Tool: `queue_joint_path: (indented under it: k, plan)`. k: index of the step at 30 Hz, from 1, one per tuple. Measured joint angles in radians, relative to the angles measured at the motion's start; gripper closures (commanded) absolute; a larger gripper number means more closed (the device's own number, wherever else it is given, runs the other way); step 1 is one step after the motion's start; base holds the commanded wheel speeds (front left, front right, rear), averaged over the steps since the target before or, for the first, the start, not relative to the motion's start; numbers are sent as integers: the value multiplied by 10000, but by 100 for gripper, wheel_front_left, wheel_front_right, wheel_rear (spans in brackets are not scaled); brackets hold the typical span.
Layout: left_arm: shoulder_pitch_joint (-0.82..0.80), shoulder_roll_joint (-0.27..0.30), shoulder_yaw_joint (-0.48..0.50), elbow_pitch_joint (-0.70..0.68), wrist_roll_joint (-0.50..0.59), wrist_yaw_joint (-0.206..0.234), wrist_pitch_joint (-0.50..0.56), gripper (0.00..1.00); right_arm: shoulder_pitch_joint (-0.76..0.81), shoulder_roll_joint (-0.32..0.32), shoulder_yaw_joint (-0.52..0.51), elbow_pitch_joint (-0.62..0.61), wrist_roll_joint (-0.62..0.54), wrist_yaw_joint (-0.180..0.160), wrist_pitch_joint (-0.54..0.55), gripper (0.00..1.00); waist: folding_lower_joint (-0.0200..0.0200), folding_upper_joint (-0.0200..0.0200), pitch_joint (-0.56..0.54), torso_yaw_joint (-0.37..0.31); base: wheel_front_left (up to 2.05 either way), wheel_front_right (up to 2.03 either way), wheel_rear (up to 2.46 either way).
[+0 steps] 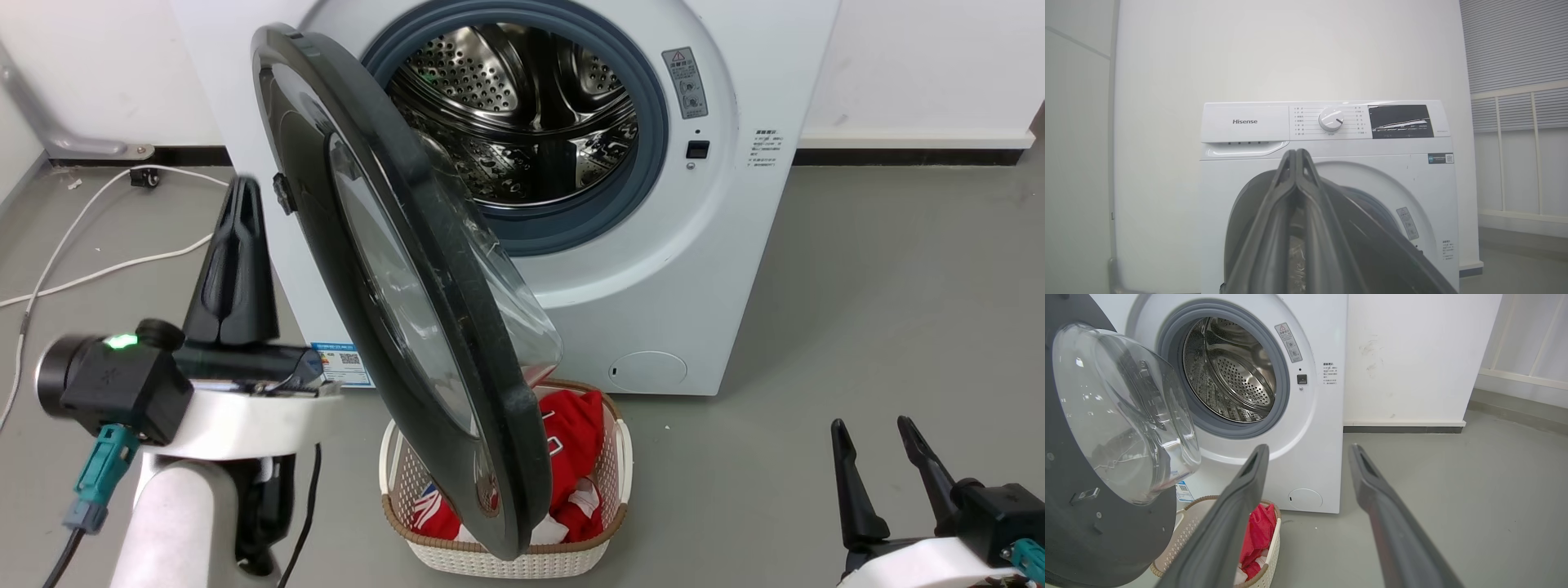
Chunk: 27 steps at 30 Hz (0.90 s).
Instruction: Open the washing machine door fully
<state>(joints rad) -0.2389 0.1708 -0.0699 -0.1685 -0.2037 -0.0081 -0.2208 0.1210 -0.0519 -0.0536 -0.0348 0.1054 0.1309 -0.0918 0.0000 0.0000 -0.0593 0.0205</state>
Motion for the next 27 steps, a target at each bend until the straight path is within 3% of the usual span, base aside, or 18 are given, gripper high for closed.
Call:
queue_joint_path:
  k: [7, 12, 19, 27]
  plan:
    - [-607, -359, -980, -1900, 142, -155, 619, 100, -1, 0, -15, 33, 10, 0, 15, 0, 0, 0, -19, 19, 0, 0, 0]
    - [-635, -700, -2006, -2460, -182, -355, 1218, 100, -2, 0, -12, 115, 79, 0, -46, 0, 0, 0, -79, -15, 0, 0, 0]
    - [-224, -943, -3647, -2347, -782, -623, 1962, 100, 7, 2, -136, 171, 82, 0, -94, 0, 0, 0, -73, 36, 0, 0, 0]
    - [753, -903, -5308, -1313, -1241, -815, 3070, 100, 22, 4, -234, 215, 81, 0, -71, 0, 0, 0, -58, 2, 0, 0, 0]
